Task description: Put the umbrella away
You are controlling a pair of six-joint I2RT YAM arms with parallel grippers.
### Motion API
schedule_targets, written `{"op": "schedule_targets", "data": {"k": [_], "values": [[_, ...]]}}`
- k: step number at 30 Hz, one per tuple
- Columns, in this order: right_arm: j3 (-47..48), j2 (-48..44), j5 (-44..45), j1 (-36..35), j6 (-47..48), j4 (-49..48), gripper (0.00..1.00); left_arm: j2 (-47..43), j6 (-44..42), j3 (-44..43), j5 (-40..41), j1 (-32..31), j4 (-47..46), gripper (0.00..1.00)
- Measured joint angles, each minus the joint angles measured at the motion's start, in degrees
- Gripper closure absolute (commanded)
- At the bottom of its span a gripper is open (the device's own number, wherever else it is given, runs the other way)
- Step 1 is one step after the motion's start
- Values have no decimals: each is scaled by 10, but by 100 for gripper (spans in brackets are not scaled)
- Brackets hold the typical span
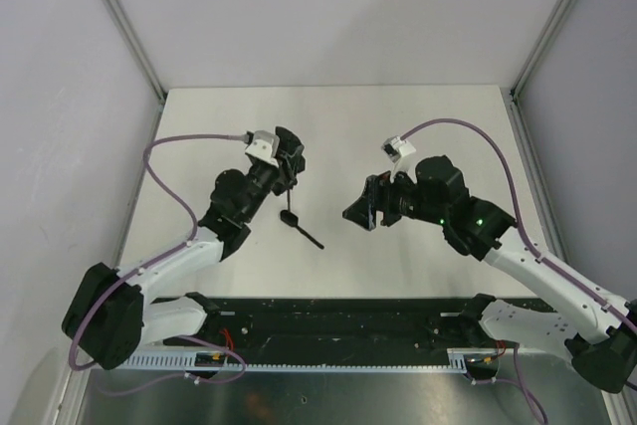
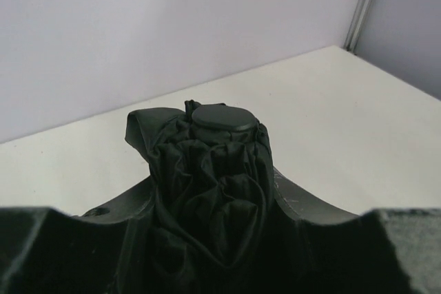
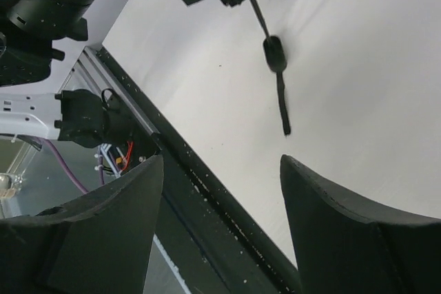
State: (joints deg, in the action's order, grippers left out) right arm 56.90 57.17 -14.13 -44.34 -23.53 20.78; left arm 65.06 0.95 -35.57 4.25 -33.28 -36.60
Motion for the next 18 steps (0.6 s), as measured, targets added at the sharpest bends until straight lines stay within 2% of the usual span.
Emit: {"op": "schedule_targets", "data": {"k": [10, 13, 15, 18], "values": [[-27, -28, -3, 2, -20, 3, 28, 64, -7, 124, 2, -11, -327, 100], [-31, -29, -3, 4, -20, 3, 28, 87, -3, 149, 8, -20, -398, 100], [-35, -29, -3, 6, -19, 3, 28, 105, -4, 167, 18, -32, -411, 100], [-40, -28, -3, 8, -20, 2, 28, 154, -9, 193, 32, -52, -372, 100]]}}
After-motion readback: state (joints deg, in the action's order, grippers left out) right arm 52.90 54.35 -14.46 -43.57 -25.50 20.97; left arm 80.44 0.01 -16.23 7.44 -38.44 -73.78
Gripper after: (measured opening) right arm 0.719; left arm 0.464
